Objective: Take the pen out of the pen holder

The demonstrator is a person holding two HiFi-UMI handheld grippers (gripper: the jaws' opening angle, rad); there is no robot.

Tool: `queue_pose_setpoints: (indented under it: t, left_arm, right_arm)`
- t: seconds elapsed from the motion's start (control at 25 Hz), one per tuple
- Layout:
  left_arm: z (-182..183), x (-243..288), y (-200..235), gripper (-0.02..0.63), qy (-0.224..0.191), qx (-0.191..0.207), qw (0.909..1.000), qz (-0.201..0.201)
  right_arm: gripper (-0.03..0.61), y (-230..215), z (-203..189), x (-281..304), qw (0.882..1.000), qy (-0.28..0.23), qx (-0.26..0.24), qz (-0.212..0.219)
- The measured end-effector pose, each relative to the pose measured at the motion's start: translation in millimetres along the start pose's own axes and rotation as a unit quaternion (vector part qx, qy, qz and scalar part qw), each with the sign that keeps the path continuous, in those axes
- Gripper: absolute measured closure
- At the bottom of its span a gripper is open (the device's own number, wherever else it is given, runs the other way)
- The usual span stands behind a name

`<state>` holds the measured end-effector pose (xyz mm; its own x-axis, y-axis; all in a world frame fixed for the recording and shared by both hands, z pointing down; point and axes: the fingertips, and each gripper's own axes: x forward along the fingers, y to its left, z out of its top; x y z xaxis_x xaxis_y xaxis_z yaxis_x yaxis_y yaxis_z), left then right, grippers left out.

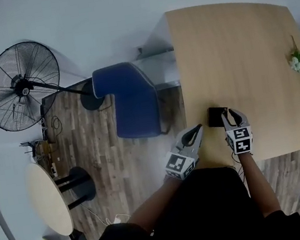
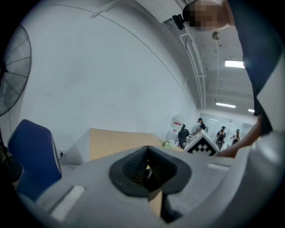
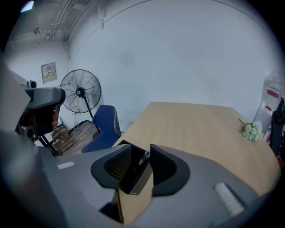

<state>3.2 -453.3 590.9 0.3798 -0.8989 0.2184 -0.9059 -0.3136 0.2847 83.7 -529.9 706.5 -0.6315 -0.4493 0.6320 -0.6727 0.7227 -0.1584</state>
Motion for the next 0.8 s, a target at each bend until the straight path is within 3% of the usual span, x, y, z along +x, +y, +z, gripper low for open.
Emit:
queue_pose_setpoints:
  t: [0.36,0.8]
  left_arm:
    - [1.2,2.6,13.1,0.611,-0.004,-0.011,0.9997,0.020]
    - [-1.7,-5.4,23.6,0.611,0.000,-0.005,0.9991,0.042]
  right_arm:
    - [0.449,-8.4,0.7,28.3,0.999,0.029,-0.019,0.013]
    - [0.512,-6.8,-10.4,35.7,0.998,0.042,-0.041,0.012]
